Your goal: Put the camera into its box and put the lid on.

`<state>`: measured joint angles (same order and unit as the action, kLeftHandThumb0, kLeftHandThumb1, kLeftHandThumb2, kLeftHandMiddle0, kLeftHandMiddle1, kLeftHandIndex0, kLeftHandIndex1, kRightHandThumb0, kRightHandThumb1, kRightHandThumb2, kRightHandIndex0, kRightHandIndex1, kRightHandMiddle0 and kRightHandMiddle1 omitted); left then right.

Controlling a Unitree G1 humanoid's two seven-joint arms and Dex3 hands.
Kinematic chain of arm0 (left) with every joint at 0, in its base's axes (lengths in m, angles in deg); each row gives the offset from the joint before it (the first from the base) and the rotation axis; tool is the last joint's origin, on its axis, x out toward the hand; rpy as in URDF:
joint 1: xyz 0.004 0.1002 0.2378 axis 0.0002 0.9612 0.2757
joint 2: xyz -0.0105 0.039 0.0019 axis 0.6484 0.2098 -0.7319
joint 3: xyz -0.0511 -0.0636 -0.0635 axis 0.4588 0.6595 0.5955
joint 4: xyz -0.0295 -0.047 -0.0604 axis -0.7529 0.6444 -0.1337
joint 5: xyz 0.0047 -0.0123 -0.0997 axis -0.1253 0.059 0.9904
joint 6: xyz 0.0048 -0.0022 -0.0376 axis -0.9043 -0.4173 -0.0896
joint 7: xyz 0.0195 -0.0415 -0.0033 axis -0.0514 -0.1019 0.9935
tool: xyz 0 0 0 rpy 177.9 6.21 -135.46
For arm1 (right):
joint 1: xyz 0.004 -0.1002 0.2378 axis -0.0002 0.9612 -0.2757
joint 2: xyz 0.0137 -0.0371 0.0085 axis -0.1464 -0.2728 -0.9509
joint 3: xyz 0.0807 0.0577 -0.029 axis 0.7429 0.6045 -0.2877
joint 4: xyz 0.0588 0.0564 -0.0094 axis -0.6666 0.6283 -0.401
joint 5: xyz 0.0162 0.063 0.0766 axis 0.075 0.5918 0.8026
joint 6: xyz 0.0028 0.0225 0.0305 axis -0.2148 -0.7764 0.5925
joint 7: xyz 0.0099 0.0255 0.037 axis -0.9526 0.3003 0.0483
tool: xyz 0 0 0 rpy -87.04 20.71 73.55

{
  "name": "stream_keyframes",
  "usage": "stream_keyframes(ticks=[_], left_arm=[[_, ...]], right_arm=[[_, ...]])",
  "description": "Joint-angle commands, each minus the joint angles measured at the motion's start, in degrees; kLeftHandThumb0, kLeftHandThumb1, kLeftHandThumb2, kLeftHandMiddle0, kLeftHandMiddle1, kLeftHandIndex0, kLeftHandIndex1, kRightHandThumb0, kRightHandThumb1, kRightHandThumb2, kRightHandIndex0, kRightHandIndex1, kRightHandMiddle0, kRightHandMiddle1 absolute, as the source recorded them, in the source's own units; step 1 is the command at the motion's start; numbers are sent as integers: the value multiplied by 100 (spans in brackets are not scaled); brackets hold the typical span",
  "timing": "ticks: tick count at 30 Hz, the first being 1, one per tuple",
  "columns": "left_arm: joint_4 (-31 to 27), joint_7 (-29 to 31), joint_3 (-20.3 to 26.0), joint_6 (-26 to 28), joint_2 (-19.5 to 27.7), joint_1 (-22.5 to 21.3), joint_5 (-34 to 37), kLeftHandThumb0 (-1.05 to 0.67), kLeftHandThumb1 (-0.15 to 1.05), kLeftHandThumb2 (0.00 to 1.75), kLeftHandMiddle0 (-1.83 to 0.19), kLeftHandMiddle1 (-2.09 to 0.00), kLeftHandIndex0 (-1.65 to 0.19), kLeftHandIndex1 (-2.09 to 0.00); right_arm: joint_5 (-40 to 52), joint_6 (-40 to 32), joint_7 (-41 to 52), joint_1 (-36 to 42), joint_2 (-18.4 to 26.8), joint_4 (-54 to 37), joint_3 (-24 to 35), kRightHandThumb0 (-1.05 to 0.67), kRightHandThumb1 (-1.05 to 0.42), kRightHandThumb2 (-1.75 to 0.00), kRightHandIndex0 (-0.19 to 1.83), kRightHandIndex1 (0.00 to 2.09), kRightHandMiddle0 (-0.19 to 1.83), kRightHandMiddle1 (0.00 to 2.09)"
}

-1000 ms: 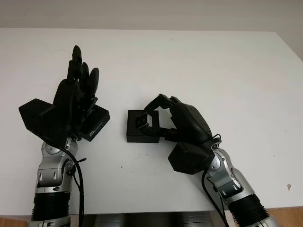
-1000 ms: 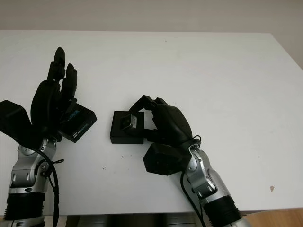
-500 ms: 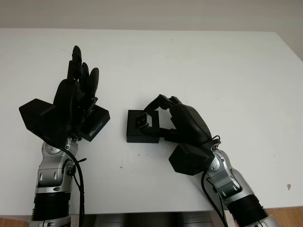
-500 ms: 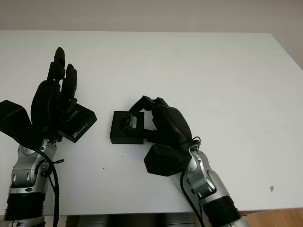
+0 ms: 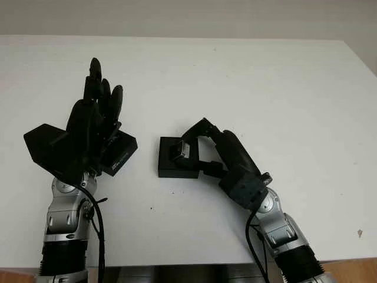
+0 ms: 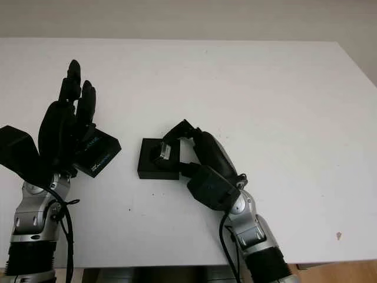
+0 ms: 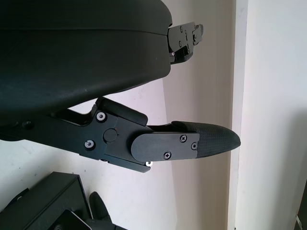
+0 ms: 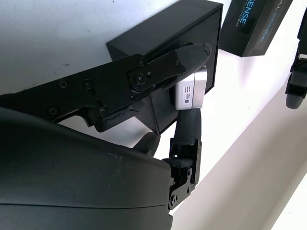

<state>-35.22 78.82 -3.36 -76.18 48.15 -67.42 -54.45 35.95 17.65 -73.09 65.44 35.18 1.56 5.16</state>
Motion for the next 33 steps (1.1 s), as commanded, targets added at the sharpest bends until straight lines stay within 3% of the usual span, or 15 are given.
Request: stream_keyframes(ticks=[1, 17, 33], left_arm=[[-133, 18, 15, 1, 48, 46, 27, -73, 105, 41, 19, 0, 19, 0], [-173, 87, 22, 63, 159, 56, 4, -73, 105, 42, 19, 0, 19, 0], [-128, 98, 0, 12, 190, 26, -3, -73, 105, 44, 19, 0, 19, 0]], right_arm=[[58, -18, -10, 19, -23, 61, 83, -44, -96, -6, 6, 85, 29, 165], [622, -155, 105, -77, -243, -41, 370, -43, -94, -5, 11, 81, 33, 161], [1295, -166, 460, -235, -508, 99, 598, -47, -94, -5, 5, 92, 35, 162]])
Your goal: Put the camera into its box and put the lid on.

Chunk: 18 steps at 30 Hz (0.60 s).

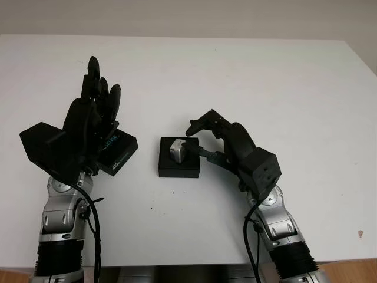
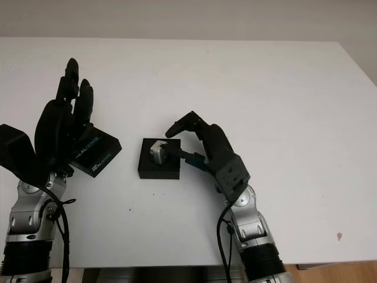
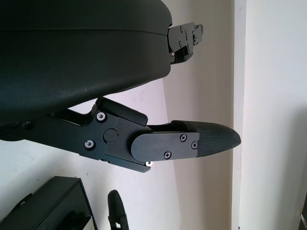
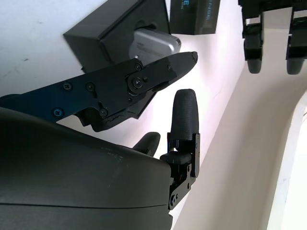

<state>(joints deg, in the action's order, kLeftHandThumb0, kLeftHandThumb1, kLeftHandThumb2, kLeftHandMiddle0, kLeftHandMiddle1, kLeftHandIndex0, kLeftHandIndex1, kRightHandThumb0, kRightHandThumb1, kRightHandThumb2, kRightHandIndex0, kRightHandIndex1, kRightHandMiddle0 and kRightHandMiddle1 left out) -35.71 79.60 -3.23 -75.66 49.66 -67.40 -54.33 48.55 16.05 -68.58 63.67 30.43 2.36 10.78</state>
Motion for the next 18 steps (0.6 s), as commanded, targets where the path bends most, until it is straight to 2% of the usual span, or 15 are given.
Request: stream_keyframes(ticks=[1, 8, 11, 14, 16, 18], left_arm=[[-73, 16, -10, -44, 33, 21, -13, -73, 105, 44, 19, 0, 19, 0], [-92, 13, -15, -23, 45, 24, -25, -73, 105, 44, 19, 0, 19, 0], [-104, 14, -7, 1, 43, 32, -10, -73, 105, 44, 19, 0, 19, 0], [-100, 23, -3, 0, 39, 38, 3, -73, 105, 43, 19, 0, 19, 0], [-98, 17, -3, 0, 31, 39, 4, -73, 105, 43, 19, 0, 19, 0], [-74, 23, -4, -22, 25, 29, 8, -73, 105, 43, 19, 0, 19, 0]], right_arm=[[31, -3, 1, -61, -47, 28, 33, -47, -94, -5, 5, 93, 36, 162], [-217, -20, 60, -59, 29, -40, -110, -48, -95, -6, 2, 92, 33, 161], [-452, -374, 157, -64, 143, -310, -199, -49, -95, -6, 2, 89, 32, 160], [-821, -805, 144, -34, 245, -850, -303, -53, -93, -5, 9, 71, 28, 142], [-1097, -1008, 153, -20, 332, -1264, -388, -61, -92, -5, 11, 59, 19, 116], [-1361, -1190, 182, -30, 415, -1645, -474, -65, -92, -5, 12, 53, 16, 102]])
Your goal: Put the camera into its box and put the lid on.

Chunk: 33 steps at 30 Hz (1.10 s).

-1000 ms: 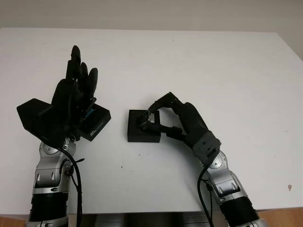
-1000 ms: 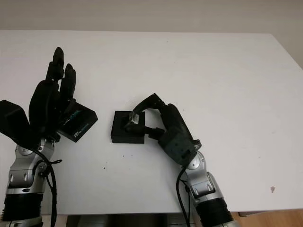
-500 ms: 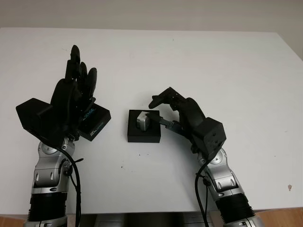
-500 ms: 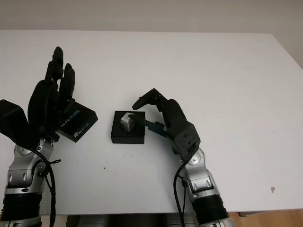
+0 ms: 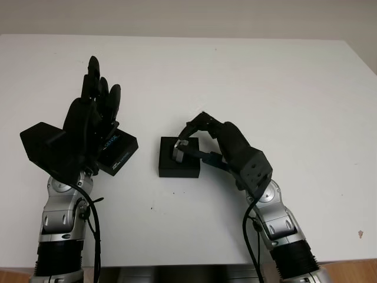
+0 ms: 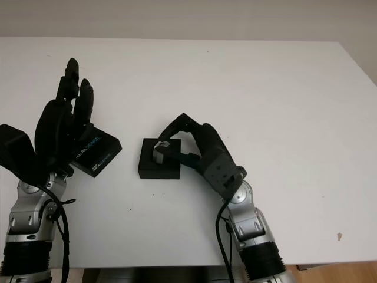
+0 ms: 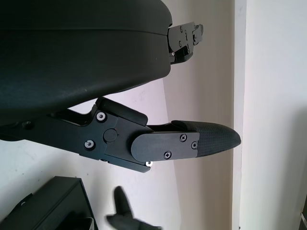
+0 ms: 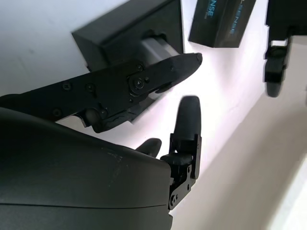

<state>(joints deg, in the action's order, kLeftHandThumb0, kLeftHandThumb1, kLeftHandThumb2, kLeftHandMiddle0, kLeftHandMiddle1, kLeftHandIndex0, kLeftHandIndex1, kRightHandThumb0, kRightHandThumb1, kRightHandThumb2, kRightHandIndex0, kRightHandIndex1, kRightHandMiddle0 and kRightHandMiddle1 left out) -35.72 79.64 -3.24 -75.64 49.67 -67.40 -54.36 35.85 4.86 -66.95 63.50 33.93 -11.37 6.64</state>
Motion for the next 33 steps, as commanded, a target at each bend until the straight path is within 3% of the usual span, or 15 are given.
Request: stream_keyframes(ticks=[1, 6, 11, 18, 29, 31, 33], left_arm=[[-62, 23, -7, -35, 21, 24, 9, -72, 105, 43, 19, 0, 19, 0], [-40, 4, -33, -32, 19, 12, -32, -71, 105, 45, 19, 0, 19, 0], [-11, 6, -42, -75, -16, 4, -12, -72, 105, 45, 19, 0, 19, 0], [9, -32, -73, -108, -63, -12, -27, -72, 105, 43, 19, 0, 19, 0], [55, -26, -89, -149, -78, -22, -25, -72, 105, 43, 19, 0, 19, 0], [72, -33, -93, -174, -84, -30, -37, -73, 105, 43, 19, 0, 19, 0], [68, -31, -95, -181, -89, -29, -31, -72, 105, 43, 19, 0, 19, 0]], right_arm=[[-382, -204, 94, -64, 183, -548, -162, -68, -92, -5, 11, 50, 15, 95], [-1313, -723, 760, -304, 644, -1515, -486, -81, -94, -6, 8, 35, 13, 64], [-2358, -868, 867, -481, 796, -2074, -714, -86, -94, -5, 15, 25, 26, 45], [-3385, -850, 1121, -718, 925, -2194, -912, -88, -96, -6, 23, 26, 30, 64], [-4579, -945, 976, -755, 768, -1516, -1234, -87, -96, -6, 33, 22, 46, 64], [-4664, -969, 948, -745, 711, -1381, -1271, -85, -96, -6, 37, 20, 47, 73], [-4764, -997, 975, -740, 685, -1283, -1320, -83, -96, -5, 40, 15, 40, 99]])
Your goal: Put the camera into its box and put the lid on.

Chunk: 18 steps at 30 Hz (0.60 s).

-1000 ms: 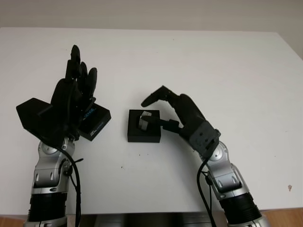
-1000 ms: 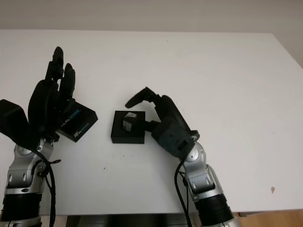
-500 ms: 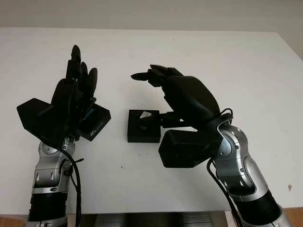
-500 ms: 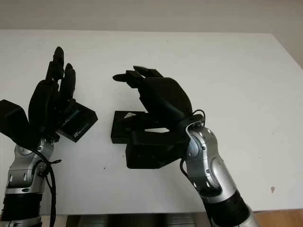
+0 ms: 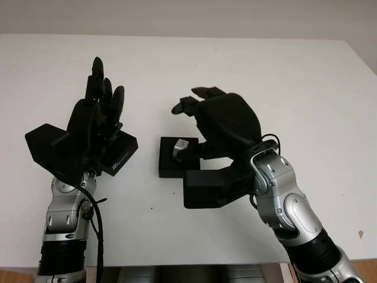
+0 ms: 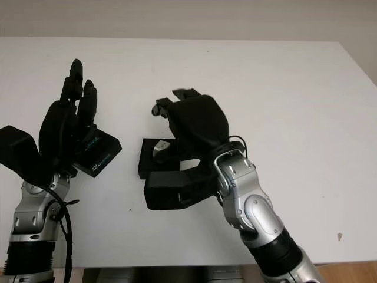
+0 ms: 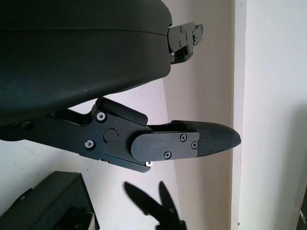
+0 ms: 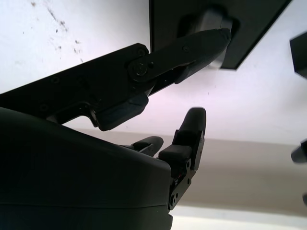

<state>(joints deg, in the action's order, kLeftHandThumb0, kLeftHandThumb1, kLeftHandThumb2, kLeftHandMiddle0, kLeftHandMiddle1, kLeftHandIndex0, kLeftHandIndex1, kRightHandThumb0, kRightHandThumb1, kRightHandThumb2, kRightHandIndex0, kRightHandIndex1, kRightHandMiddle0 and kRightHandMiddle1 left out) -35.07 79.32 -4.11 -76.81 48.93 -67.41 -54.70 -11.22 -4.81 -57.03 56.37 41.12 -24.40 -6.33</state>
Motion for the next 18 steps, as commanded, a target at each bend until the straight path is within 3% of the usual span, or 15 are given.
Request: stream_keyframes(ticks=[1, 3, 7, 18], left_arm=[[-2, 4, -11, -59, -13, -25, 4, -72, 105, 43, 19, 0, 19, 0], [0, 2, -12, -56, -13, -27, 7, -72, 105, 43, 19, 0, 19, 0], [29, -17, -9, -60, -14, -51, 4, -72, 105, 43, 19, 0, 19, 0], [113, 30, -10, -134, 3, -86, 19, -72, 105, 42, 19, 0, 19, 0]], right_arm=[[-92, -34, -23, -17, -44, 63, -40, -83, -96, -5, 41, 13, 37, 108], [-157, -48, -29, 9, -71, 121, -67, -83, -96, -5, 43, 11, 32, 127], [-242, -79, -14, 50, -111, 191, -106, -83, -95, -5, 44, 9, 24, 143], [-342, -49, 138, 83, -62, 108, -143, -84, -98, -6, 44, 8, 20, 147]])
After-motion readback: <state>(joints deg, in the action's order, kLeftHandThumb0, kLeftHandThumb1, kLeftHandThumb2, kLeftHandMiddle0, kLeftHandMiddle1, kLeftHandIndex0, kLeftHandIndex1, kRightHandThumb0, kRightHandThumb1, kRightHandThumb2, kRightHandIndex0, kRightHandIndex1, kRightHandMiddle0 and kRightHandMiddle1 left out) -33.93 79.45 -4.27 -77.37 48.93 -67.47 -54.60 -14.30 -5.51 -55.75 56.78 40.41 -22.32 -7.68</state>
